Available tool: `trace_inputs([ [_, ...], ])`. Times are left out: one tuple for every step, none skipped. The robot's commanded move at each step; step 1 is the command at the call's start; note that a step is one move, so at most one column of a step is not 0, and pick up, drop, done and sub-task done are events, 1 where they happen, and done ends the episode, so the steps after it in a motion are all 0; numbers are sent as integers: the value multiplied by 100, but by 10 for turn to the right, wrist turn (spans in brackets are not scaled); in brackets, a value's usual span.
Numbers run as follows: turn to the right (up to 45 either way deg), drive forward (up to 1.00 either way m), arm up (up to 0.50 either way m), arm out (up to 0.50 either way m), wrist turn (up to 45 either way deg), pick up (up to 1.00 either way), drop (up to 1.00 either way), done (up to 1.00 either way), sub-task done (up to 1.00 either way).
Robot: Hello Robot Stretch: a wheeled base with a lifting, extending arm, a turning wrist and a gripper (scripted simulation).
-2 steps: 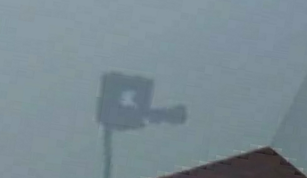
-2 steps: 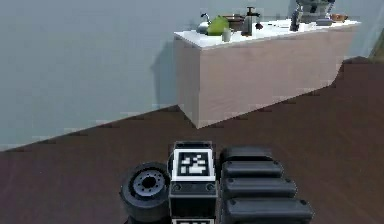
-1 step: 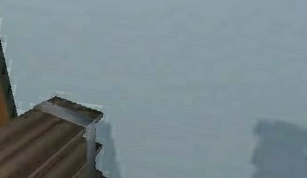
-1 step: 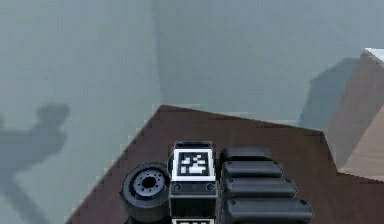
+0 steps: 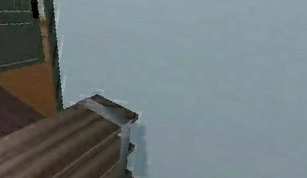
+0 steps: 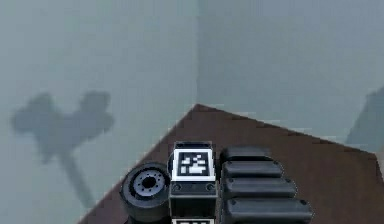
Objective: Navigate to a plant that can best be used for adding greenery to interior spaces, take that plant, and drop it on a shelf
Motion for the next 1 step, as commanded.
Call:
trace_inputs([
  [450,0,0,0,0,0,0,0,0],
])
